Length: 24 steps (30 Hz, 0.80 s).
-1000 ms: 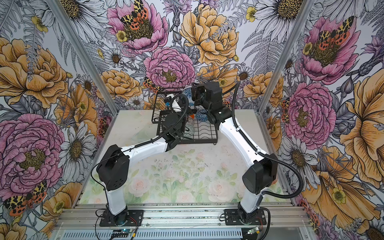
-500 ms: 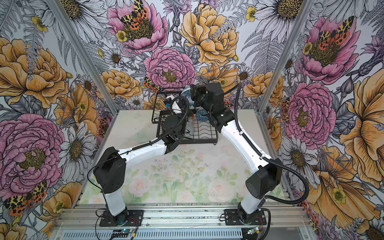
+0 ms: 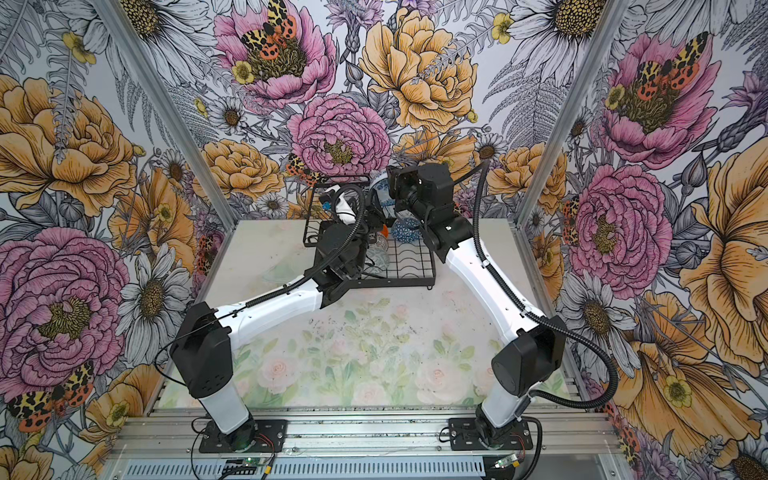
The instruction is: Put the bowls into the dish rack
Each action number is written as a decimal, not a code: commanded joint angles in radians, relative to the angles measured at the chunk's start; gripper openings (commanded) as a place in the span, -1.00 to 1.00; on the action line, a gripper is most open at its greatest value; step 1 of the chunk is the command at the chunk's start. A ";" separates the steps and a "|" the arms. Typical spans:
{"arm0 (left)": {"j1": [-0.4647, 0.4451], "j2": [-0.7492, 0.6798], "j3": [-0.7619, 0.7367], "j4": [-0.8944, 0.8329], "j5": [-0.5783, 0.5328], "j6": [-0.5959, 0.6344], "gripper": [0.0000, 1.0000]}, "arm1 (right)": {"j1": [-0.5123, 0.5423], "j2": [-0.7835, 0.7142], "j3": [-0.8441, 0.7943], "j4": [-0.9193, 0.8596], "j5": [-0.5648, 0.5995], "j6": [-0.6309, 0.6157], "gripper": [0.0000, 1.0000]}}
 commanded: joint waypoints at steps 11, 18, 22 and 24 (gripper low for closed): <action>0.040 -0.205 -0.031 -0.437 0.215 -0.212 0.97 | -0.121 -0.108 -0.264 0.244 -0.028 -0.096 -1.00; 0.083 -0.240 0.015 -0.688 0.399 -0.235 0.97 | -0.162 -0.134 -0.432 0.344 -0.048 -0.124 -1.00; 0.083 -0.223 0.085 -0.836 0.434 -0.207 0.97 | -0.170 -0.113 -0.508 0.455 -0.053 -0.156 -1.00; 0.087 -0.223 0.091 -0.872 0.434 -0.208 0.97 | -0.175 -0.093 -0.528 0.489 -0.059 -0.181 -1.00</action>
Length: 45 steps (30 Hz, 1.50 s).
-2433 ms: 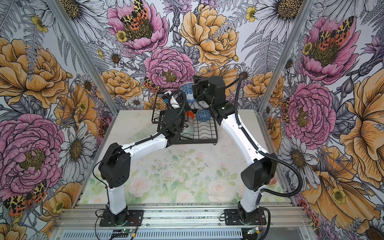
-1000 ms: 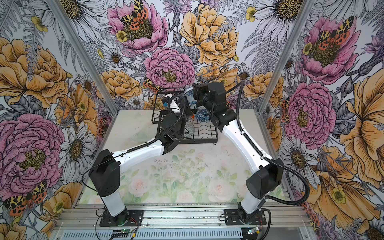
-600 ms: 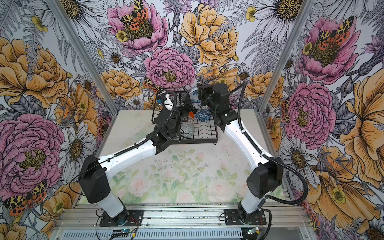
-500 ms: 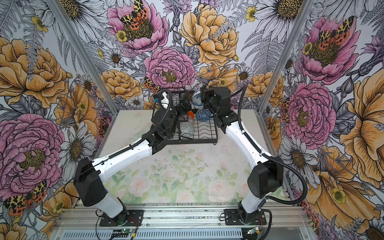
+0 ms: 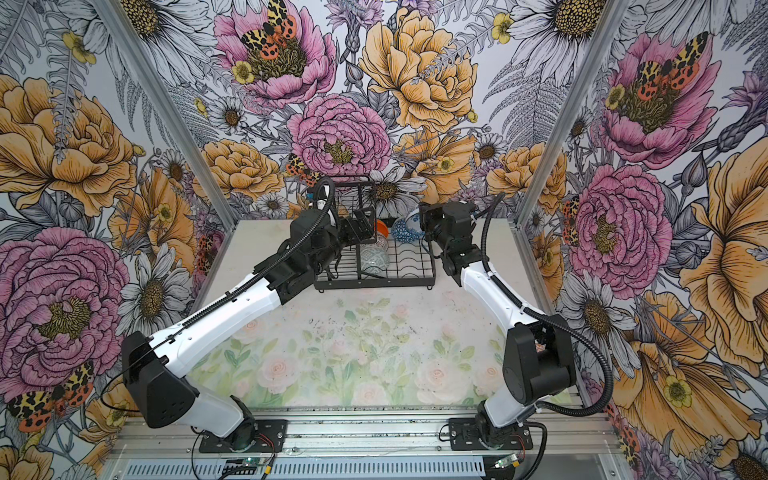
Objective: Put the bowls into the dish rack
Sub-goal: 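Lower the blue-floral bowl into a rack slot with the right gripper while the left withdraws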
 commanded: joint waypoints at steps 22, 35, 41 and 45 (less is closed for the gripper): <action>0.028 0.203 0.311 -0.439 0.220 0.123 0.97 | -0.011 0.235 -0.043 0.343 -0.044 -0.100 -1.00; 0.035 0.280 0.393 -0.452 0.227 0.190 0.97 | -0.013 0.322 -0.029 0.385 -0.025 -0.076 -1.00; 0.038 0.297 0.435 -0.471 0.227 0.193 0.97 | -0.013 0.344 -0.019 0.403 -0.028 -0.057 -1.00; 0.038 0.283 0.432 -0.484 0.217 0.189 0.97 | -0.013 0.362 -0.021 0.433 -0.035 -0.053 -1.00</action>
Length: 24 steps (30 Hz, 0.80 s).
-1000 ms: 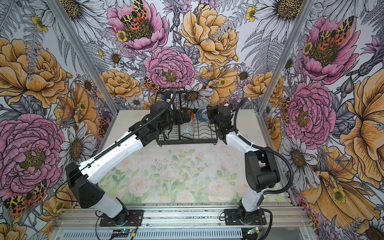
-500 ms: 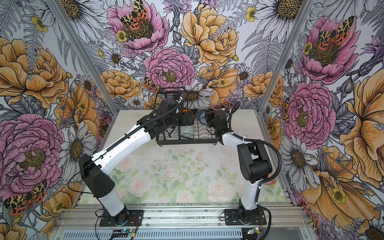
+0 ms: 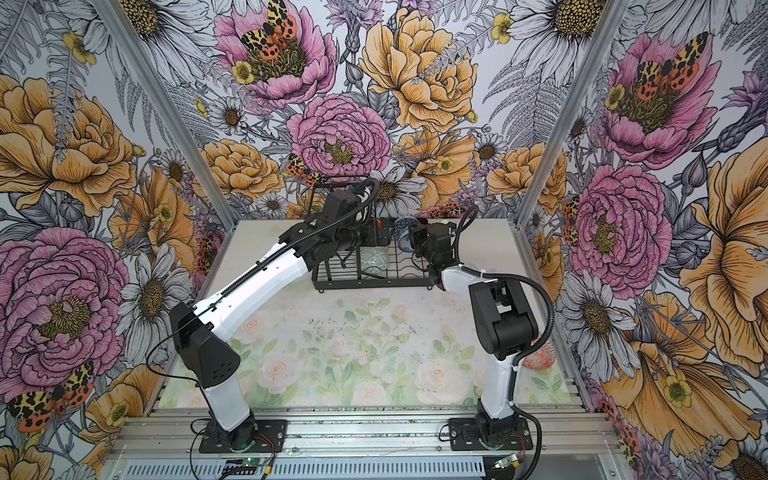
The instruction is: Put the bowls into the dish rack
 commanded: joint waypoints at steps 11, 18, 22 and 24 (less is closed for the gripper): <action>-0.004 -0.048 -0.013 -0.053 -0.016 0.009 0.97 | -0.011 0.030 0.019 0.128 -0.004 0.002 -1.00; -0.008 -0.061 -0.017 -0.070 -0.033 0.008 0.97 | -0.016 0.054 0.039 0.130 -0.015 -0.002 -1.00; -0.010 -0.067 -0.025 -0.075 -0.030 0.009 0.97 | -0.017 0.065 0.050 0.128 -0.013 -0.008 -1.00; -0.009 -0.070 -0.027 -0.075 -0.028 0.009 0.97 | -0.016 0.071 0.059 0.126 -0.011 -0.011 -1.00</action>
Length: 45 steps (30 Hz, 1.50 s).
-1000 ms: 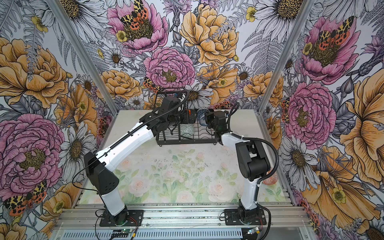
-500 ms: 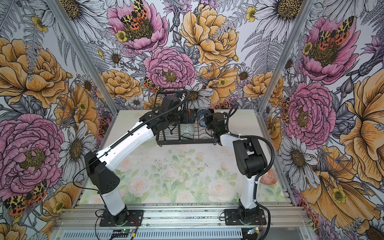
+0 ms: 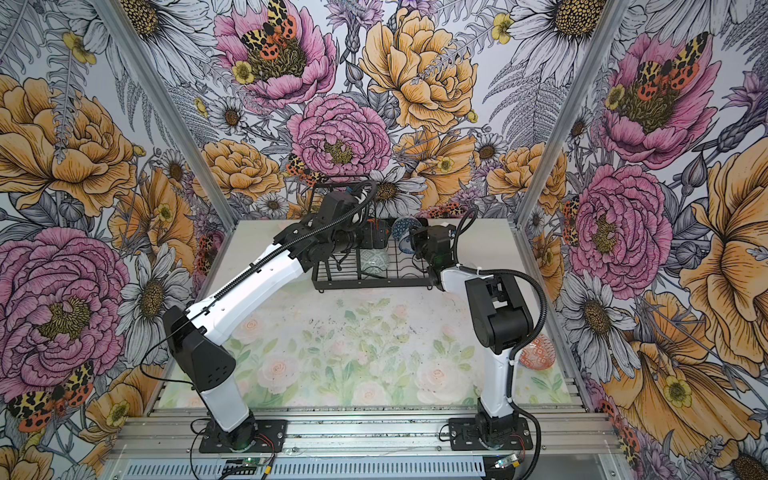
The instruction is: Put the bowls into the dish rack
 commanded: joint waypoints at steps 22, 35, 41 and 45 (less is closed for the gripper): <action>-0.001 -0.022 -0.025 -0.017 0.015 0.020 0.97 | 0.009 0.110 0.128 0.090 0.005 -0.052 -1.00; -0.003 -0.036 -0.046 -0.017 0.011 0.007 0.97 | 0.019 0.155 0.142 0.149 0.001 -0.076 -1.00; -0.007 -0.039 -0.049 -0.020 0.005 -0.001 0.97 | 0.020 0.177 0.152 0.185 0.002 -0.089 -1.00; -0.008 -0.039 -0.048 -0.025 0.004 -0.006 0.97 | 0.020 0.196 0.159 0.191 0.002 -0.088 -1.00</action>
